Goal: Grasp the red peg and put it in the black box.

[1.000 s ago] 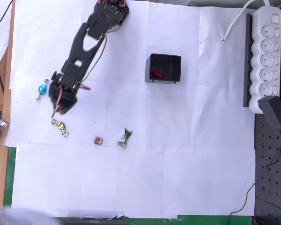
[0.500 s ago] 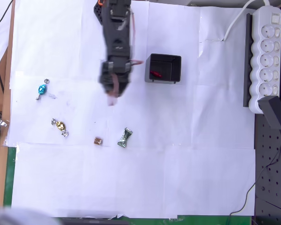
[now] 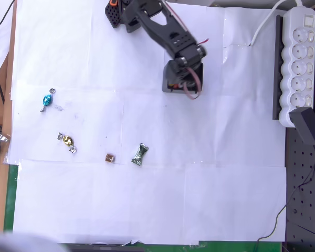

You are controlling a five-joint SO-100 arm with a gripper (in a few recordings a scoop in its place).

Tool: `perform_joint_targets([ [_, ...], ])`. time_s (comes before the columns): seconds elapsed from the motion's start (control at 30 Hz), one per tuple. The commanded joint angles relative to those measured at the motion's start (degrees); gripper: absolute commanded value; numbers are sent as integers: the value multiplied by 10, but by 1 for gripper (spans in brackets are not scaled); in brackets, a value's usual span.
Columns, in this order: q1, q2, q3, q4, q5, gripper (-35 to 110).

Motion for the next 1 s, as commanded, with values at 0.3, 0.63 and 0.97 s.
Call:
perform_joint_targets([
  [0.3, -44, -59, -51, -39, 5, 22],
  [0.63, -38, -79, -53, -55, -45, 43],
  [0.97, -11, -156, -80, -34, -56, 29],
])
